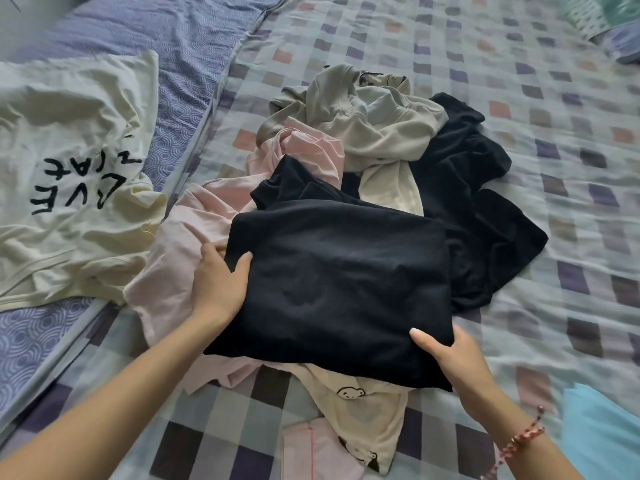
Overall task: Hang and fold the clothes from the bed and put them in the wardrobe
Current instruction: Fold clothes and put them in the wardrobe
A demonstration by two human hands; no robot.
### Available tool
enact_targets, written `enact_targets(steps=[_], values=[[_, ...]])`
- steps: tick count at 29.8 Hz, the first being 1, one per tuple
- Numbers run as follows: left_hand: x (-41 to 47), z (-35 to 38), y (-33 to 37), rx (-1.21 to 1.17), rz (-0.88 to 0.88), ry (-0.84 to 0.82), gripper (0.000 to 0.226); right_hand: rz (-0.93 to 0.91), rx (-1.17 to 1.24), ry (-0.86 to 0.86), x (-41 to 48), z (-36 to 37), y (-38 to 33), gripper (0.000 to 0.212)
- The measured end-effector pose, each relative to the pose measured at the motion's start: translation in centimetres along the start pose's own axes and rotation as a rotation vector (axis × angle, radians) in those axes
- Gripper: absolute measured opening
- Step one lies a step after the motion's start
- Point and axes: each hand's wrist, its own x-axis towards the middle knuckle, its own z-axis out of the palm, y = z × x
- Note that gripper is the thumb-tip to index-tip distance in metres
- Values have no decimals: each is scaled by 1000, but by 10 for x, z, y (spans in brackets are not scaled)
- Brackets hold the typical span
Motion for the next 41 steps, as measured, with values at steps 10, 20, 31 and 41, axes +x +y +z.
enact_targets(steps=[10, 20, 31, 41], values=[[-112, 52, -14, 544, 1025, -131, 79, 328, 590, -229, -25, -15, -43, 28], [-112, -15, -11, 420, 1141, 56, 47, 125, 362, -307, -80, -58, -14, 30], [-151, -15, -35, 464, 1000, -372, 25, -208, -876, -82, -73, -58, 49, 23], [-128, 9, -18, 345, 392, -355, 37, -694, -1046, -290, -21, 15, -1, 33]])
